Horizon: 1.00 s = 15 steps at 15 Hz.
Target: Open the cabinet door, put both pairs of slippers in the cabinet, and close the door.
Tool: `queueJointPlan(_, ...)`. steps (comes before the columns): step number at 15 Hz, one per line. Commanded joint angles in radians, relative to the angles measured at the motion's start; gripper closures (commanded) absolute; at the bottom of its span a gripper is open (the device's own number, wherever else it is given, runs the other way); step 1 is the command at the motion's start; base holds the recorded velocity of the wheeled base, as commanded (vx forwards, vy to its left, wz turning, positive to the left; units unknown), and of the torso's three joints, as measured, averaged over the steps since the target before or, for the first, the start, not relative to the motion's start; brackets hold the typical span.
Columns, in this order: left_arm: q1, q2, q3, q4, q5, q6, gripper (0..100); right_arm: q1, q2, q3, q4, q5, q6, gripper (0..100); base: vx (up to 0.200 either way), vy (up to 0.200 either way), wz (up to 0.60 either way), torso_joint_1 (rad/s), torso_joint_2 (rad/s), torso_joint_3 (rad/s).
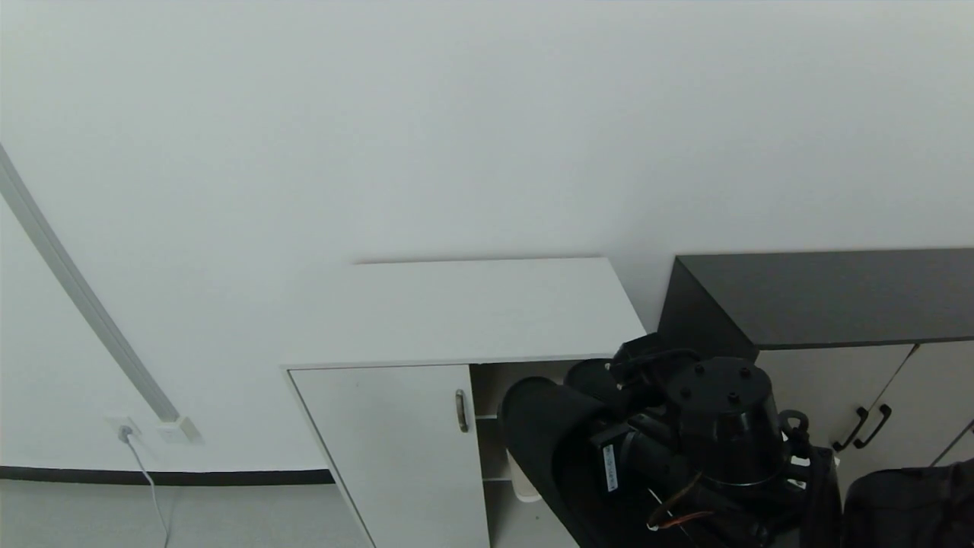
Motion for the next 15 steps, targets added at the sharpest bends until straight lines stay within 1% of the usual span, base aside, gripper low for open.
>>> queueJointPlan(1, 0.000, 0.001, 0.000, 0.000, 0.000, -0.001, 100, 0.006, 0.003, 0.015, -0.017, 0.001, -0.009, 100, 0.000, 0.000, 0.00, -0.144, 0.33, 0.183)
queueJointPlan(9, 0.000, 0.001, 0.000, 0.000, 0.000, -0.002, 100, 0.006, 0.007, 0.028, -0.029, -0.001, -0.024, 100, 0.000, 0.000, 0.00, -0.168, 0.39, 0.218)
queueJointPlan(15, 0.000, 0.001, 0.000, 0.000, 0.000, -0.002, 100, 0.006, 0.009, 0.028, -0.029, -0.001, -0.024, 100, 0.000, 0.000, 0.00, -0.225, 0.54, 0.311)
